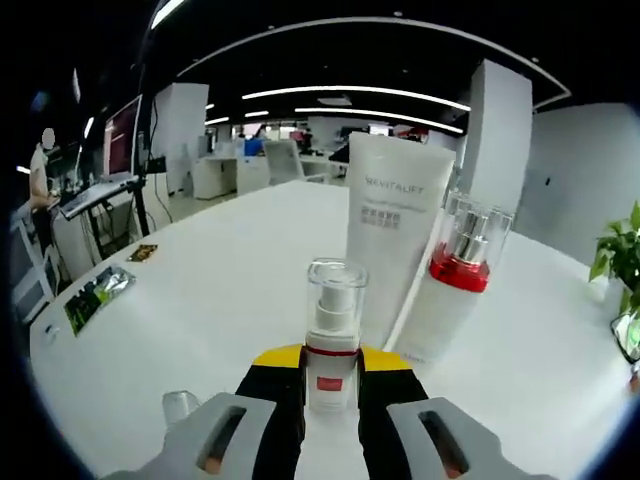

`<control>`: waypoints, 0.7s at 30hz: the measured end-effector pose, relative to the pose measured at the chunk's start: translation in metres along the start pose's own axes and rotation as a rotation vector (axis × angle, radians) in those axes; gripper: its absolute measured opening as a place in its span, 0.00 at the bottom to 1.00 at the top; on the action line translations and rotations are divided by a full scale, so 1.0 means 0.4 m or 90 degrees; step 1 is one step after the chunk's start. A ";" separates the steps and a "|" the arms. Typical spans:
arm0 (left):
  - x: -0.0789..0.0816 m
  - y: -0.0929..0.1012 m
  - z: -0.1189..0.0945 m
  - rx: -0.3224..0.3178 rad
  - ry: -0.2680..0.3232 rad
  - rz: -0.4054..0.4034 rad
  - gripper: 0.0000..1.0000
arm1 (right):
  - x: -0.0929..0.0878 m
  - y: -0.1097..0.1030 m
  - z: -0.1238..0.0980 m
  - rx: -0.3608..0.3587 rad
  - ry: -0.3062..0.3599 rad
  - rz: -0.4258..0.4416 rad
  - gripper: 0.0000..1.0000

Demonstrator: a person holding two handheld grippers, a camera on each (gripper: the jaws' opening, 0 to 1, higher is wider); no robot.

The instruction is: Arrange the skincare products in the storage area until every visible bottle or jar stands upright without overlapping.

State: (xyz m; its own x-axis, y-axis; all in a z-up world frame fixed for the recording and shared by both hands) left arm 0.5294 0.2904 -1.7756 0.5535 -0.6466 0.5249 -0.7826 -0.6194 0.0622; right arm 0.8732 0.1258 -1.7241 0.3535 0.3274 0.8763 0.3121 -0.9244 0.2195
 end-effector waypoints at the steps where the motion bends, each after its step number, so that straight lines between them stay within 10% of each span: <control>1: 0.000 0.000 0.000 0.000 0.000 -0.001 0.08 | 0.002 0.002 0.001 -0.002 0.008 0.009 0.13; 21: 0.000 0.000 0.001 -0.001 0.000 -0.001 0.08 | 0.009 0.018 0.026 -0.075 -0.024 0.054 0.14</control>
State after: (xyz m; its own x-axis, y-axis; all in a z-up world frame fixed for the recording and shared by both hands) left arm 0.5294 0.2905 -1.7759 0.5552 -0.6456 0.5244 -0.7819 -0.6200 0.0645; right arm 0.8859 0.1223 -1.7239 0.4077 0.2519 0.8777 0.1746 -0.9650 0.1959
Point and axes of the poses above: the point that each gripper's makers call its tool centre point, and the gripper's own axes: z roughly forward along the fingers, y roughly to its right, x roughly out of its top, the point moved 5 cm from there along -z, roughly backward along the fingers, and after that the axes turned 13 degrees about -x, right-handed, at the moved point
